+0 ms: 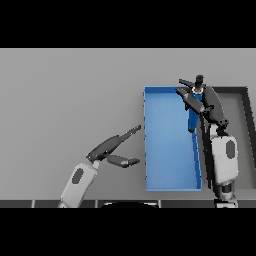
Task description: Pick up the blue pipe and place it into the blue bin.
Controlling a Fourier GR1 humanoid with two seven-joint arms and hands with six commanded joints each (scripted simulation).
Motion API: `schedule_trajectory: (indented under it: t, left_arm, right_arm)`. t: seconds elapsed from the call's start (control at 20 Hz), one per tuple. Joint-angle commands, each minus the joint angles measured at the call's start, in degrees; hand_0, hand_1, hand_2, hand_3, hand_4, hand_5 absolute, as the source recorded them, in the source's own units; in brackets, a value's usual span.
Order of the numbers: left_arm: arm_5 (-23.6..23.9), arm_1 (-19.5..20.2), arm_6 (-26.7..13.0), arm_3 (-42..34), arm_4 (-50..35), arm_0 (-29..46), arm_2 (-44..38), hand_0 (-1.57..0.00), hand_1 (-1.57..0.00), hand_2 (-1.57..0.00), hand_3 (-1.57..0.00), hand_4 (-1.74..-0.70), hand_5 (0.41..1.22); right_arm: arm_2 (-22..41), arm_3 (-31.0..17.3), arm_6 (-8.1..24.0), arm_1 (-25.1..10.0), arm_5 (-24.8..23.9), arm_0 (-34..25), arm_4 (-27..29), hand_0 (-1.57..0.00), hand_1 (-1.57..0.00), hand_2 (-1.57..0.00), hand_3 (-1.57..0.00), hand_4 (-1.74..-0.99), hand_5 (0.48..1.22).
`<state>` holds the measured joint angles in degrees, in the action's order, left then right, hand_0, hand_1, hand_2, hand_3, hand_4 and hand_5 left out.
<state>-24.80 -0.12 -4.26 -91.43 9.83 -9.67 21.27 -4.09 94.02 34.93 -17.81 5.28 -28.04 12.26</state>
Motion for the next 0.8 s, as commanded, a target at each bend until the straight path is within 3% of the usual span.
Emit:
schedule_trajectory:
  t: [0.0,0.15,0.3,0.4,0.5,0.55,0.6,0.65,0.75]
  left_arm:
    - [0.38,0.26,0.70,0.22,0.62,0.32,0.06,0.00,0.00,0.00,0.00,-0.93,0.464]
    - [0.84,-0.03,0.00,0.33,0.70,-0.03,-0.14,0.00,0.00,0.00,0.00,-0.93,0.467]
    - [1.01,0.25,0.47,0.62,1.12,-0.78,-0.26,0.00,0.00,0.00,0.00,-0.92,0.476]
    - [1.10,0.59,1.43,0.14,0.97,-0.17,-0.40,0.00,0.00,0.00,0.00,-0.92,0.480]
    - [1.05,0.21,0.77,-0.08,1.33,0.05,0.33,0.00,0.00,0.00,0.00,-0.92,0.484]
    - [1.56,-0.07,0.28,0.54,1.93,-0.39,0.35,0.00,0.00,0.00,0.00,-0.92,0.486]
    - [1.45,0.08,0.22,0.35,1.70,-0.53,0.13,0.00,0.00,0.00,0.00,-0.92,0.489]
    - [1.53,-0.40,-0.14,0.53,1.69,-0.89,0.26,0.00,0.00,0.00,0.00,-0.92,0.491]
    - [1.51,-0.24,0.11,0.26,1.56,-0.61,0.18,0.00,0.00,0.00,0.00,-0.92,0.493]
  right_arm:
    - [1.28,-0.28,0.01,-1.14,-2.33,1.73,0.83,-1.57,-1.57,-1.57,-1.57,-1.500,1.221]
    - [6.37,-2.01,0.01,-5.50,-9.07,5.41,3.58,-1.57,-1.57,-1.57,-1.57,-1.499,1.221]
    - [14.12,-2.68,0.01,-11.04,-15.80,7.86,11.45,-1.57,-1.57,-1.57,-1.57,-1.497,1.221]
    - [19.27,-3.23,0.01,-15.28,-19.97,8.17,16.82,-1.57,-1.57,-1.57,-1.01,-1.585,1.221]
    - [25.24,-4.12,0.00,-19.33,-25.24,7.37,22.70,-1.57,-1.57,-1.57,-0.64,-1.641,1.221]
    - [27.45,-4.64,0.01,-21.03,-27.17,6.61,25.61,-1.57,-1.57,-1.57,-0.51,-1.661,1.221]
    - [29.64,-5.29,-0.02,-22.47,-29.49,5.69,29.47,-1.57,-1.57,-1.57,-0.41,-1.677,1.171]
    - [32.30,-6.53,0.00,-23.69,-31.76,3.92,32.50,-1.57,-1.57,-1.52,-0.45,-1.626,1.161]
    - [34.26,-6.73,-0.01,-24.92,-33.10,3.36,34.66,-1.08,-1.03,-0.99,-0.29,-1.469,1.148]
